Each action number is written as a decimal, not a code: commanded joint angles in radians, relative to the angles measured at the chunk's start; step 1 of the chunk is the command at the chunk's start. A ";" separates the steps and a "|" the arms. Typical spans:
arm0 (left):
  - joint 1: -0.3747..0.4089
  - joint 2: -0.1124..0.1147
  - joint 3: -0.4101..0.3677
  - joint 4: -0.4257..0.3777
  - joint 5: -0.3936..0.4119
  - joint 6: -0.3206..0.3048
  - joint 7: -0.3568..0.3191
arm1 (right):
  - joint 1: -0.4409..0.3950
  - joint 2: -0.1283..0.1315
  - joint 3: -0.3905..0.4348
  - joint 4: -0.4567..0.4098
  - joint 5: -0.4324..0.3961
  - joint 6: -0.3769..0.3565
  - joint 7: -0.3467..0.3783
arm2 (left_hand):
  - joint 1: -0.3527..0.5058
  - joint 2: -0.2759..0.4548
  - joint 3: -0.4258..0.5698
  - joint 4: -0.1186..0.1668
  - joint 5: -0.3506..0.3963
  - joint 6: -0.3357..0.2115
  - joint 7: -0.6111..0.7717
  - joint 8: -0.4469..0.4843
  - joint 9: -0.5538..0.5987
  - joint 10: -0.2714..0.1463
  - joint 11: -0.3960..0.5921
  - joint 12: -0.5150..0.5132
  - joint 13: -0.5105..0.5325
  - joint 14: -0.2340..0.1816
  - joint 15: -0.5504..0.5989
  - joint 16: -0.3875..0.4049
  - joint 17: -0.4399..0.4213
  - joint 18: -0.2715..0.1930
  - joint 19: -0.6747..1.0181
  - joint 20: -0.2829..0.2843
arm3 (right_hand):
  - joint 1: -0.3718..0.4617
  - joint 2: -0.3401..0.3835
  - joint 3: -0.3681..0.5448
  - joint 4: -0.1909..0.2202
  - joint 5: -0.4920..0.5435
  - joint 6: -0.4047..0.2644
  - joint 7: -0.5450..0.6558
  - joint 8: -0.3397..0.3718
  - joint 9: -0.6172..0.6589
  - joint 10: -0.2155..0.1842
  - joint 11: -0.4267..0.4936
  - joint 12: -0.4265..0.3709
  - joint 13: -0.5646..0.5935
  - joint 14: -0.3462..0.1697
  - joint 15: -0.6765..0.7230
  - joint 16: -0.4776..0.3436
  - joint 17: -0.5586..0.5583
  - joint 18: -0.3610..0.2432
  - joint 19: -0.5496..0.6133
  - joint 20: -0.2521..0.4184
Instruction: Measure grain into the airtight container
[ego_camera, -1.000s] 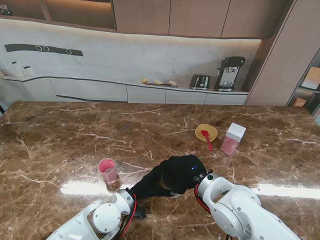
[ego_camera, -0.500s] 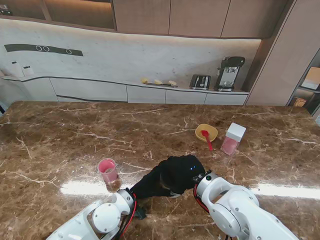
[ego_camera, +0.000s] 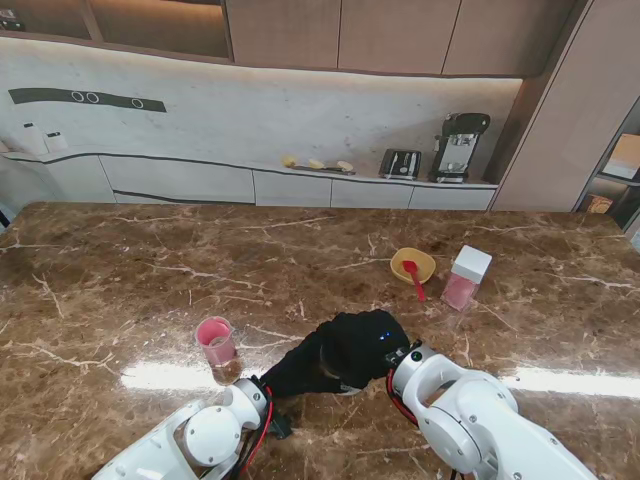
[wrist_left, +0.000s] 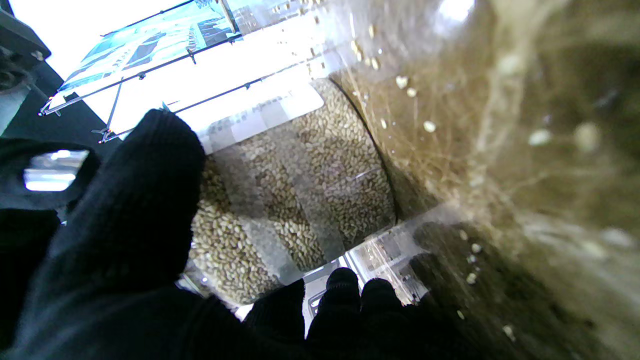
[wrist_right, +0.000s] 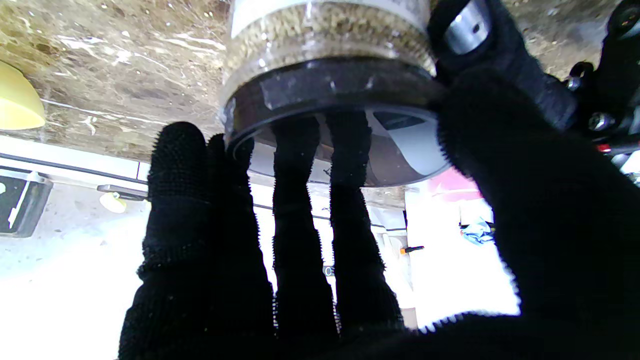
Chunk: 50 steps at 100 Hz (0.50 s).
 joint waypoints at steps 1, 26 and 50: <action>0.021 0.008 0.011 0.026 0.003 0.012 -0.011 | -0.016 0.002 -0.005 0.016 0.000 0.005 0.020 | 0.032 0.016 0.001 0.017 0.052 -0.045 0.053 0.004 -0.027 0.001 -0.015 0.010 -0.012 0.159 -0.024 0.006 0.067 0.262 0.124 0.026 | 0.109 0.176 0.180 0.114 0.035 -0.056 0.044 0.006 0.057 -0.115 0.029 -0.006 0.004 -0.136 -0.016 -0.028 -0.030 -0.061 -0.015 0.027; 0.022 0.008 0.009 0.025 0.004 0.010 -0.010 | -0.016 0.002 -0.012 0.029 0.001 0.019 0.010 | 0.031 0.016 0.004 0.016 0.052 -0.043 0.058 -0.001 -0.027 0.002 -0.014 0.014 -0.012 0.158 -0.023 0.008 0.067 0.262 0.124 0.026 | 0.032 0.205 0.124 0.110 -0.001 -0.037 -0.025 -0.062 0.022 -0.096 -0.004 -0.044 -0.015 -0.122 -0.034 -0.044 -0.043 -0.043 -0.018 0.032; 0.024 0.008 0.008 0.023 0.004 0.010 -0.010 | -0.021 0.003 -0.006 0.020 -0.024 0.018 0.018 | 0.031 0.019 0.007 0.016 0.048 -0.042 0.060 -0.006 -0.027 0.001 -0.013 0.017 -0.012 0.158 -0.023 0.010 0.067 0.262 0.124 0.026 | -0.001 0.228 0.024 0.111 -0.014 -0.043 -0.047 -0.106 0.011 -0.107 -0.040 -0.080 -0.042 -0.119 -0.068 -0.068 -0.093 -0.007 -0.035 0.042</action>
